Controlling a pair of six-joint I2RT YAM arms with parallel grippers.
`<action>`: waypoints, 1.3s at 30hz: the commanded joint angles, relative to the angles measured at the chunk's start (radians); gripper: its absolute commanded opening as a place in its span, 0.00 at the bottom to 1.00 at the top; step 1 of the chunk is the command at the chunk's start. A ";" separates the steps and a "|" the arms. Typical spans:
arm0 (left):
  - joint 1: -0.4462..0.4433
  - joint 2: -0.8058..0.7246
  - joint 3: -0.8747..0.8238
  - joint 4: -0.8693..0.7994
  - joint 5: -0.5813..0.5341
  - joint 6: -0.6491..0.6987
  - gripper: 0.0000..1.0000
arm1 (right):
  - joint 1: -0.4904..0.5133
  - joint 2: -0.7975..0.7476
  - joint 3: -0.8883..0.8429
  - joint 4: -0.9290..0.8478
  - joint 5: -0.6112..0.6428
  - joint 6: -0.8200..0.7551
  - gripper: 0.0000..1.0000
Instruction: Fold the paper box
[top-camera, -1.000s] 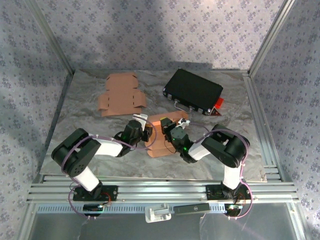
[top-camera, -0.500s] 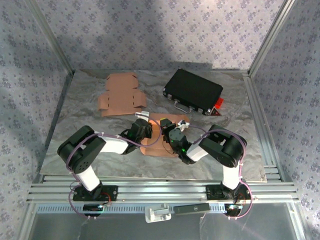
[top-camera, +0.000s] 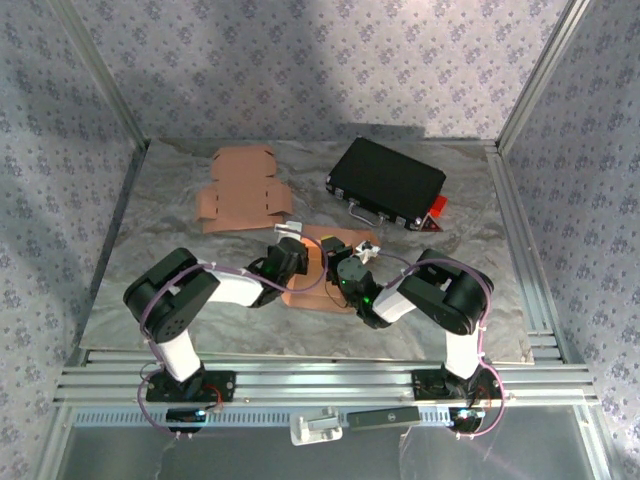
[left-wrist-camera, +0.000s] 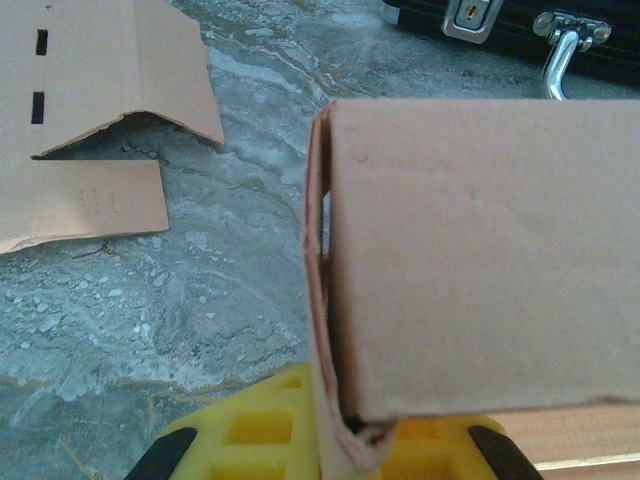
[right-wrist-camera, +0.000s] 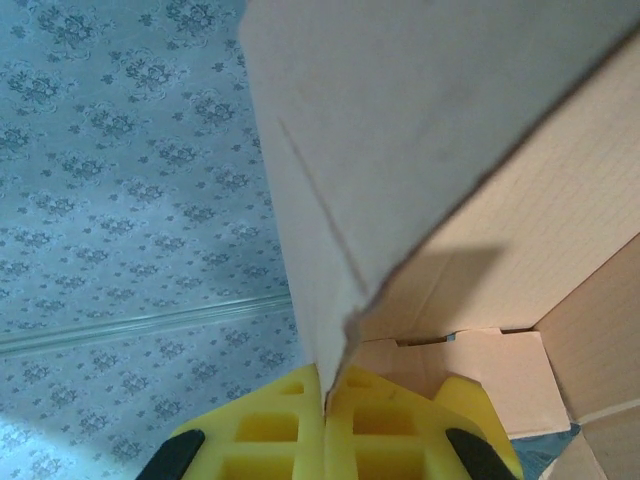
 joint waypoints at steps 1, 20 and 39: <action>-0.010 0.042 0.022 0.002 0.042 -0.017 0.12 | 0.016 0.016 -0.004 -0.073 -0.041 0.017 0.00; -0.010 -0.053 0.108 -0.335 -0.098 -0.168 0.00 | -0.035 -0.213 0.002 -0.391 -0.120 -0.052 0.53; 0.021 -0.293 0.449 -1.193 -0.037 -0.489 0.00 | -0.207 -0.758 0.531 -1.678 -0.290 -0.717 0.73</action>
